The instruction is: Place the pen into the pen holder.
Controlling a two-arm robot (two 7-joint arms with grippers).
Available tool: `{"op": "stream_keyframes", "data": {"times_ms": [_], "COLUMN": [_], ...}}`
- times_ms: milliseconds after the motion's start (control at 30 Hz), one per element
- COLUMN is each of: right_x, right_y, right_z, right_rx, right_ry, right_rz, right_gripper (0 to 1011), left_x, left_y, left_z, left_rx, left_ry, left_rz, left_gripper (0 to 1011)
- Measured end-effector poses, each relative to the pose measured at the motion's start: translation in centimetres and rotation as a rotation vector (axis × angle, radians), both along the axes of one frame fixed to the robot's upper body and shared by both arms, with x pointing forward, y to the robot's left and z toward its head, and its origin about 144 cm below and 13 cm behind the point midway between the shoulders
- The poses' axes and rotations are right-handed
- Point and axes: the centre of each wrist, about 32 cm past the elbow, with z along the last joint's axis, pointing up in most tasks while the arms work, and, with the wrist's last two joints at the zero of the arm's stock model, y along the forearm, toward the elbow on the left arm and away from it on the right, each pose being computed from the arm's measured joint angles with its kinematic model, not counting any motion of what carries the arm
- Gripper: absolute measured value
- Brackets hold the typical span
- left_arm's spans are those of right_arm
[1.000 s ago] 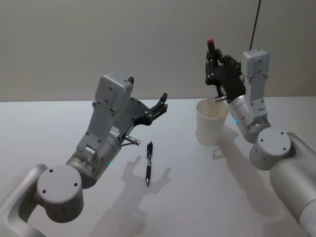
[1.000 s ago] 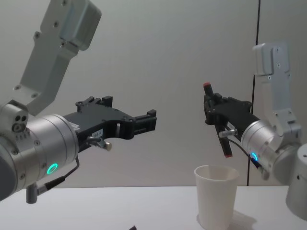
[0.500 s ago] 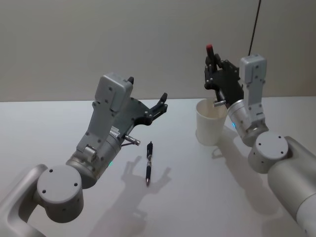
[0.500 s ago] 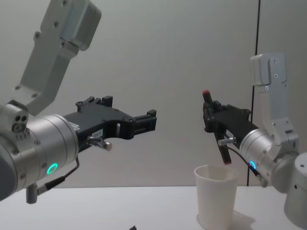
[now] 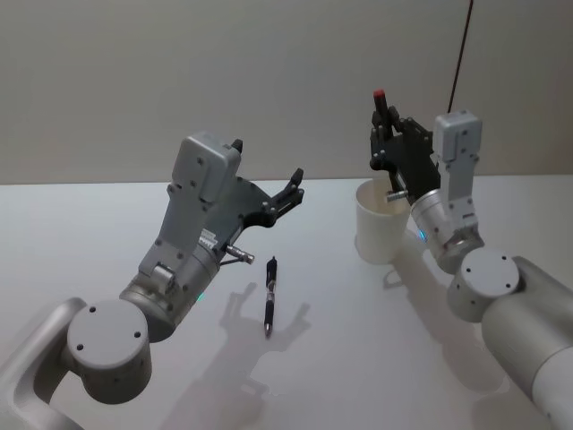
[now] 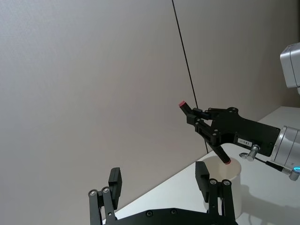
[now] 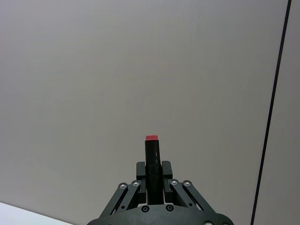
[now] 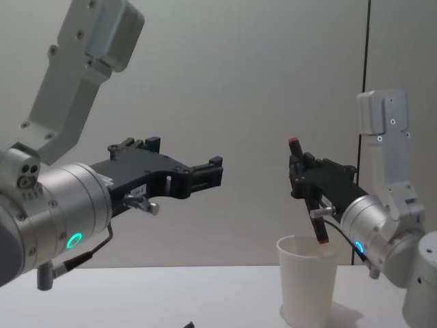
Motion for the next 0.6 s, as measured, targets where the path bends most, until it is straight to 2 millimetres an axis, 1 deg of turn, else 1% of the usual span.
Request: {"op": "stream_keyframes", "data": {"times_ms": [600], "right_x": [-0.29], "right_y": [0.47], "right_z": [-1.04], "right_rx": [0.014], "right_ry": [-0.001], "right_rz": [-0.001], "right_gripper": [185], "left_x": [0.00], "left_y": [0.00], "left_z": [0.00], "left_rx": [0.000], "left_ry": [0.000], "left_rz": [0.000], "left_gripper": [1003]}}
